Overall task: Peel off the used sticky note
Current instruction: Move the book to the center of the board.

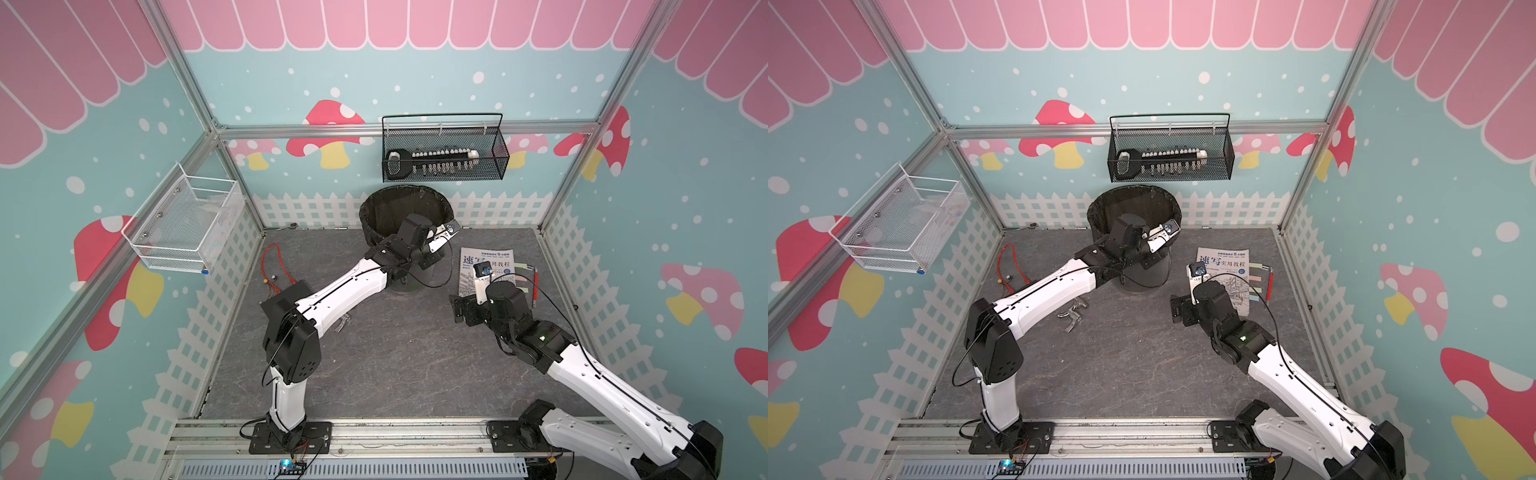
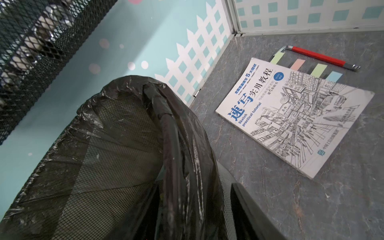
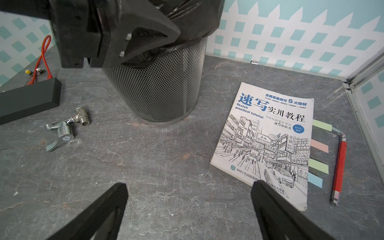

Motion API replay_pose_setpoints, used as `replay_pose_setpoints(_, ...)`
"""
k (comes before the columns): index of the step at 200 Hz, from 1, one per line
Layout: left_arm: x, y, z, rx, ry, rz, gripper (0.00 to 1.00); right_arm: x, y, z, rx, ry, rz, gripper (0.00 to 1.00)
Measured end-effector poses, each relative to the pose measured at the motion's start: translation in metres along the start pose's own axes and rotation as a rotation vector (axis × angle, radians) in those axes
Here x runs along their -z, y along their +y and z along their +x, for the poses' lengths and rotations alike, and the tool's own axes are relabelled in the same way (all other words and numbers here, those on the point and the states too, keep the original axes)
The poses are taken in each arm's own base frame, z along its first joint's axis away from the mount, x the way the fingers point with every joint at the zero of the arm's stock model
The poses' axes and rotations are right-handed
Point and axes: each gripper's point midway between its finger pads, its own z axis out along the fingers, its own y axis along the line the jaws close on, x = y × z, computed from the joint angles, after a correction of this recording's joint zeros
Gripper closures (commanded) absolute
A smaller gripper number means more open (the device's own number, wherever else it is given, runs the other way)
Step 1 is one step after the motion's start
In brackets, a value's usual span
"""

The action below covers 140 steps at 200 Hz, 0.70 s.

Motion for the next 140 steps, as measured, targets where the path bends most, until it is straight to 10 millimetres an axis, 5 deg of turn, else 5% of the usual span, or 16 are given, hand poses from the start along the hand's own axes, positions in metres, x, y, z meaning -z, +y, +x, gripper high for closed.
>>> replay_pose_setpoints(117,-0.043,0.005,-0.011,-0.036,-0.018,-0.048,1.00,-0.005,-0.005,0.008,0.005,0.023,0.018,0.00)
replay_pose_setpoints(126,-0.042,0.006,-0.012,-0.036,-0.016,-0.053,0.79,-0.006,-0.006,0.009,0.004,0.025,0.020,0.00)
replay_pose_setpoints(140,-0.043,0.010,-0.012,-0.035,-0.011,-0.069,0.33,-0.006,-0.006,0.009,0.004,0.026,0.021,0.00)
